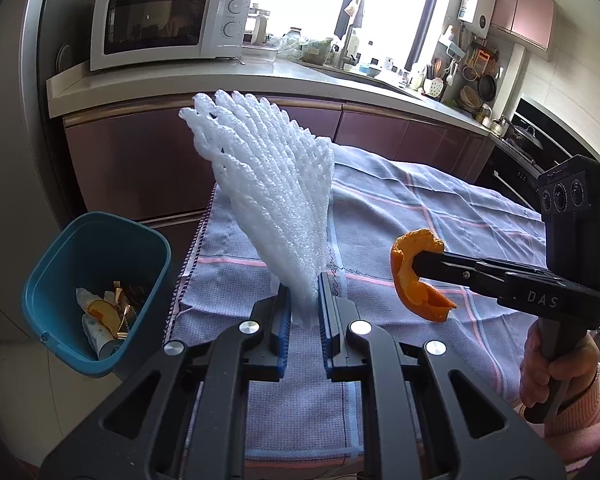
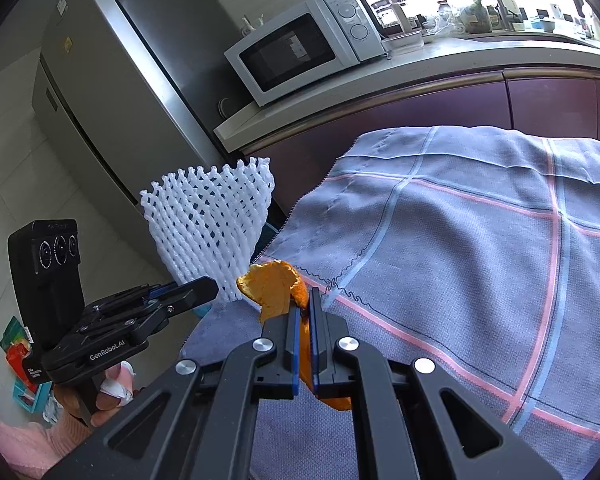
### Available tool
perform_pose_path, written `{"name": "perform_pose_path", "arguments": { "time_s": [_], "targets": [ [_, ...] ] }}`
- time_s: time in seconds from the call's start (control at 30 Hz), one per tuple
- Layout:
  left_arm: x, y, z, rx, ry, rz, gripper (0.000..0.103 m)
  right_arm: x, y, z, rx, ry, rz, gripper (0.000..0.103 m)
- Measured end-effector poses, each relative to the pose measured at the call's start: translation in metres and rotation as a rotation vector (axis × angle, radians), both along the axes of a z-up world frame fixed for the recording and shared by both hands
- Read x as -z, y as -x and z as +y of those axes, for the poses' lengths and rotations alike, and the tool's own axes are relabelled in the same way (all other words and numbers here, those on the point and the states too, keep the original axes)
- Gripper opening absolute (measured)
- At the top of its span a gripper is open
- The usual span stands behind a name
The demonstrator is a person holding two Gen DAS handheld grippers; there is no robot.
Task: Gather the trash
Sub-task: 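Carry the foam net and orange peel over to the teal bin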
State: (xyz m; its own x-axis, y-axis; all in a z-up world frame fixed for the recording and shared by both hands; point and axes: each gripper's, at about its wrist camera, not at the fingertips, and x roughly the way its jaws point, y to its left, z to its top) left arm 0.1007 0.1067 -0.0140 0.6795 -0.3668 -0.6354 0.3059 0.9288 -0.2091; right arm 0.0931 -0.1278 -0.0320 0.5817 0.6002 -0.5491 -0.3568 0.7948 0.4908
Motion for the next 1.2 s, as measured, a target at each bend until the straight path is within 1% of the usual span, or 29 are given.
{"name": "perform_pose_path", "arguments": {
  "time_s": [1.2],
  "targets": [
    [-0.009,0.015,0.052,-0.104,0.014,-0.019,0.013,-0.005,-0.016,0.057,-0.102,-0.009,-0.006,0.003]
  ]
}}
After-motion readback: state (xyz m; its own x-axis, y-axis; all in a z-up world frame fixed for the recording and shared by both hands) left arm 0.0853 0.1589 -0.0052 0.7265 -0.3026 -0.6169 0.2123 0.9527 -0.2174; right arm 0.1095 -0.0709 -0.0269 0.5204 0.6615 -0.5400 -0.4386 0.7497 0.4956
